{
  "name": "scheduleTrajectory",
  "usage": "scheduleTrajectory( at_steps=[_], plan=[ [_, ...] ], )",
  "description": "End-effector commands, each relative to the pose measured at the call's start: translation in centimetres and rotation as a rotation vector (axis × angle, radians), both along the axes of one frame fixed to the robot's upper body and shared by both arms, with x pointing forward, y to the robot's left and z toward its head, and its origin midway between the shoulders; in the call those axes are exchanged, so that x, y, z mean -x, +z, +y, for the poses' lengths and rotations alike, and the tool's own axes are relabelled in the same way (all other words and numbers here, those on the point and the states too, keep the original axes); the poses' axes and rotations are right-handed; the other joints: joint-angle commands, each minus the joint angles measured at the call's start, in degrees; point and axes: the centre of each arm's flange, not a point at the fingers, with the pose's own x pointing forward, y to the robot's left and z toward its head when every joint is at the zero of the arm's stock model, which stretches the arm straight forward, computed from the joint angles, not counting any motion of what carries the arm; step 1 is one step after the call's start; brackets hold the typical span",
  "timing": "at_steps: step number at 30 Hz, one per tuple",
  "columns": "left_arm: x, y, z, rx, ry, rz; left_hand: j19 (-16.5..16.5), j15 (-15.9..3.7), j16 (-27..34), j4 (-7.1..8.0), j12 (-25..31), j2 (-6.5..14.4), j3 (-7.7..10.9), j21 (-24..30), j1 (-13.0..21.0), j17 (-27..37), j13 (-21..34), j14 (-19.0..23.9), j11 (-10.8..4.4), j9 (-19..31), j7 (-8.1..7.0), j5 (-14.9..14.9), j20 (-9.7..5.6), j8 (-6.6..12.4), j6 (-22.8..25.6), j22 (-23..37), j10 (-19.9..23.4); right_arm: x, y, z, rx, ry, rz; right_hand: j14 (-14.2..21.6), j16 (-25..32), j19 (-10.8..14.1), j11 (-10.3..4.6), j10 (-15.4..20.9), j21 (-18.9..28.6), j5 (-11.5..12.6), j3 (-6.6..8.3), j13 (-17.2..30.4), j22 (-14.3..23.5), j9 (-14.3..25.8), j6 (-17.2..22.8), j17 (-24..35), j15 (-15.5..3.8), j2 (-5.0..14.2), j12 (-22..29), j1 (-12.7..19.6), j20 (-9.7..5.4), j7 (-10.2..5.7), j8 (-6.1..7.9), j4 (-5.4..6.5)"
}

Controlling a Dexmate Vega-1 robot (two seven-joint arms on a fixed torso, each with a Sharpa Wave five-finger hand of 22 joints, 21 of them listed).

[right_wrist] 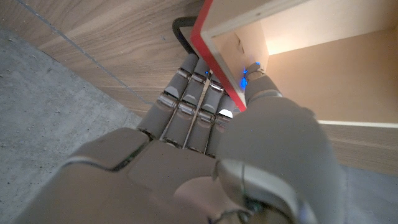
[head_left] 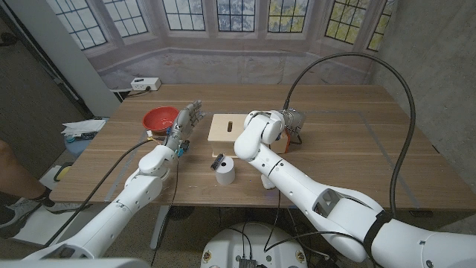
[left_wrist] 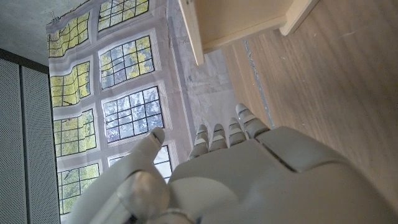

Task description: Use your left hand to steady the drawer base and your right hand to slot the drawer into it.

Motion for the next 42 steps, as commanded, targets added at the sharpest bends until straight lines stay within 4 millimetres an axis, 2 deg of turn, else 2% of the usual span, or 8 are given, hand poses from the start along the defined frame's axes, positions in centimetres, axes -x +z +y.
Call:
scheduleTrajectory(
  at_steps=[1, 16, 33, 42],
  plan=[
    [1.6, -1.5, -0.4, -0.004, -0.025, 0.037, 0.3, 0.16, 0.0, 0.15, 0.2, 0.1, 0.33, 0.4, -0.2, 0.1, 0.1, 0.3, 0.16, 0.1, 0.11, 0.1, 0.03, 0.20, 0.2, 0.2, 0.2, -0.3, -0.5, 0.1, -0.019, -0.001, 0.005, 0.3, -0.2, 0.3, 0.36, 0.1, 0.3, 0.4, 0.13, 0.2, 0.1, 0.3, 0.0, 0.2, -3.46, 0.42, 0.0, 0.1, -0.04, 0.20, -0.12, -0.14],
    [3.0, -2.5, -0.9, 0.020, -0.023, 0.057, 0.6, 0.15, 0.1, 0.28, 0.3, 0.1, 0.47, 0.4, -0.3, 0.1, 0.1, 0.7, 0.19, 0.1, 0.23, 0.1, -0.09, 0.22, 0.5, 0.2, 0.5, -1.0, -0.1, 0.4, -0.031, -0.006, 0.009, 0.6, -0.1, 0.4, 0.50, 0.1, 0.3, 0.4, 0.15, 0.2, 0.0, 0.3, 0.0, 0.2, -3.45, 0.54, 0.0, 0.4, -0.08, 0.47, -0.28, -0.19],
    [3.7, -3.4, -3.0, 0.068, -0.052, 0.096, 1.0, 0.19, 0.2, 0.42, 0.5, 0.2, 0.71, 0.5, -0.4, 0.1, 0.2, 1.3, 0.17, 0.1, 0.30, 0.1, -0.02, 0.30, 1.1, 0.2, 1.4, -1.0, 0.9, 0.5, -0.054, -0.002, 0.026, 0.9, 0.1, 1.1, 0.64, 0.3, 0.4, 0.4, 0.15, 0.4, 0.0, 0.3, 0.2, 0.5, -3.52, 0.70, 0.1, 0.8, -0.07, 0.84, -0.39, -0.27],
    [3.9, -3.7, -3.8, 0.076, -0.051, 0.102, 1.2, 0.24, 0.2, 0.49, 0.6, 0.2, 0.82, 0.6, -0.5, 0.1, 0.2, 1.6, -0.05, 0.1, 0.34, 0.1, 0.04, 0.32, 1.4, 0.2, 1.9, -0.7, 0.7, 0.5, -0.072, 0.010, 0.040, 1.0, 0.2, 1.3, 0.74, 0.3, 0.4, 0.5, 0.16, 0.5, 0.0, 0.4, 0.2, 0.6, -3.43, 0.79, 0.0, 1.0, -0.02, 1.02, -0.50, -0.27]
  ],
)
